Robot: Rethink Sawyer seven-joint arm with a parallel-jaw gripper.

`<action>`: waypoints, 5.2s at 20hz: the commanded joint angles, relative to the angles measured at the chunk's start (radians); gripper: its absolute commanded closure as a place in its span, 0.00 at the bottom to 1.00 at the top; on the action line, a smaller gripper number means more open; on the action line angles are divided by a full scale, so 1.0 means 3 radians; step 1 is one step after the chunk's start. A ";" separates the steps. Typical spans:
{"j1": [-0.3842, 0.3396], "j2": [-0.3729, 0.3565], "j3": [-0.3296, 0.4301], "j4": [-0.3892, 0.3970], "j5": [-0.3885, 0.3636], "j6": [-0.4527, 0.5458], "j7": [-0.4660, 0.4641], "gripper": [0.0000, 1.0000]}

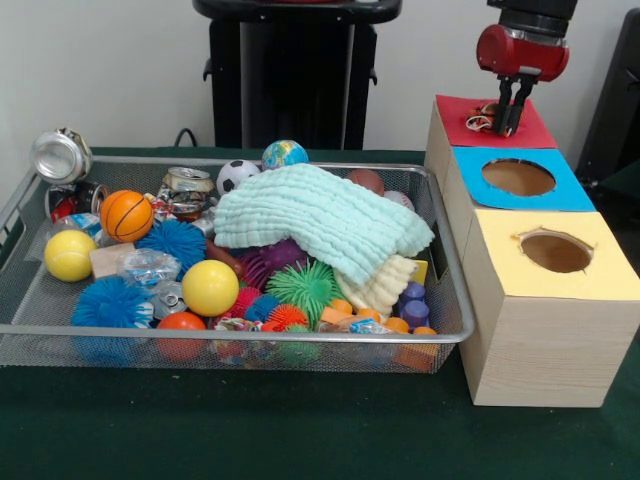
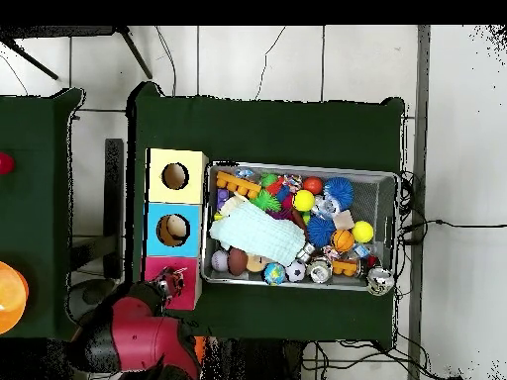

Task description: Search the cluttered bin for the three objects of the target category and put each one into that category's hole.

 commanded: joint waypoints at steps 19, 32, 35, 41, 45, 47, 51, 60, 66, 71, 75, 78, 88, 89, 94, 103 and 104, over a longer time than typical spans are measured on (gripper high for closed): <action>0.0511 0.0508 -0.0619 -0.0487 -0.0045 0.1761 0.0774 1.00; -0.0005 0.0565 0.0293 -0.0021 0.0276 0.0715 0.0824 1.00; -0.0119 0.0590 0.0459 0.0052 0.0291 0.0540 0.0832 1.00; -0.0284 0.0630 0.0664 0.0142 0.0256 0.0362 0.0801 1.00; -0.0222 0.0620 0.0575 0.0111 0.0209 0.0549 0.0769 1.00; -0.0222 0.0617 0.0564 0.0098 0.0203 0.0645 0.0743 1.00; -0.0262 0.0616 0.0592 0.0067 0.0180 0.0912 0.0634 1.00; -0.0223 0.0638 0.0540 -0.0068 0.0098 0.1289 0.0546 0.00; -0.0180 0.0659 0.0493 -0.0117 0.0066 0.1315 0.0550 0.00; 0.0055 0.0683 0.0232 -0.0196 0.0030 0.1129 0.0693 0.00; 0.0232 0.0563 0.0000 -0.0228 -0.0008 0.1106 0.0715 0.00; 0.0267 0.0376 -0.0079 -0.0157 -0.0051 0.1076 0.0635 0.00; 0.0353 0.0248 -0.0221 -0.0251 -0.0059 0.1287 0.0550 0.00; 0.0359 0.0266 -0.0225 -0.0270 -0.0055 0.1275 0.0555 0.00; 0.0427 0.0267 -0.0276 -0.0268 -0.0058 0.1173 0.0566 0.00; 0.0483 0.0183 -0.0346 -0.0253 -0.0072 0.1285 0.0529 0.00; 0.0495 0.0148 -0.0366 -0.0251 -0.0080 0.1324 0.0522 0.00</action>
